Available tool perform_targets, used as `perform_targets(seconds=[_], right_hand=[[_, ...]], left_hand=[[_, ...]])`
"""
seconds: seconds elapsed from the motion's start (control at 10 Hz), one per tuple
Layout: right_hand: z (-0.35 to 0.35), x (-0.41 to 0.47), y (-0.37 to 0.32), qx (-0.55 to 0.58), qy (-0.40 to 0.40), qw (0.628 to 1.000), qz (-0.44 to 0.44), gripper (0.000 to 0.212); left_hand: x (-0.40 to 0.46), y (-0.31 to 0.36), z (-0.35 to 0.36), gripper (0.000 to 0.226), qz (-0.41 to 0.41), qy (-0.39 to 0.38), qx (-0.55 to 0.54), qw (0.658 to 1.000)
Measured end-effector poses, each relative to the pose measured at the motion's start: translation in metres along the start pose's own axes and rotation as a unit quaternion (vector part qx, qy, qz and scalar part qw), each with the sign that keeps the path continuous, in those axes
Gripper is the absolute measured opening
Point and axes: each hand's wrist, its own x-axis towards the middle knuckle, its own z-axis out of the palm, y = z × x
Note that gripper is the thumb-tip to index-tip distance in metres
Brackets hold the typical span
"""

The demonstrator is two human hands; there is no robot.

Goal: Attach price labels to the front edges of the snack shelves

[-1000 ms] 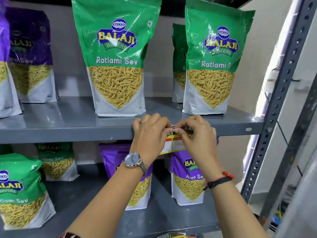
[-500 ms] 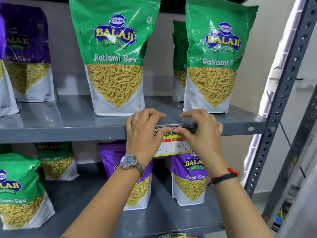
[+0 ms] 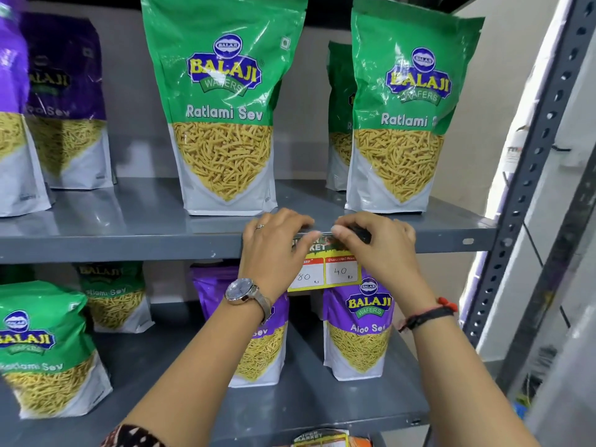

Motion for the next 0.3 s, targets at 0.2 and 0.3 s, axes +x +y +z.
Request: perform_targets(seconds=[0.2,0.3], right_hand=[[-0.042,-0.023,-0.048,0.086,0.124,0.988,-0.042,0.038],[-0.109,-0.051,-0.093,0.244,0.255,0.929,-0.110,0.027]], left_hand=[[0.017,0.005,-0.046,0.056,0.080,0.068,0.127,0.986],[0.036,0.009,-0.083,0.059,0.083,0.132,0.176,0.972]])
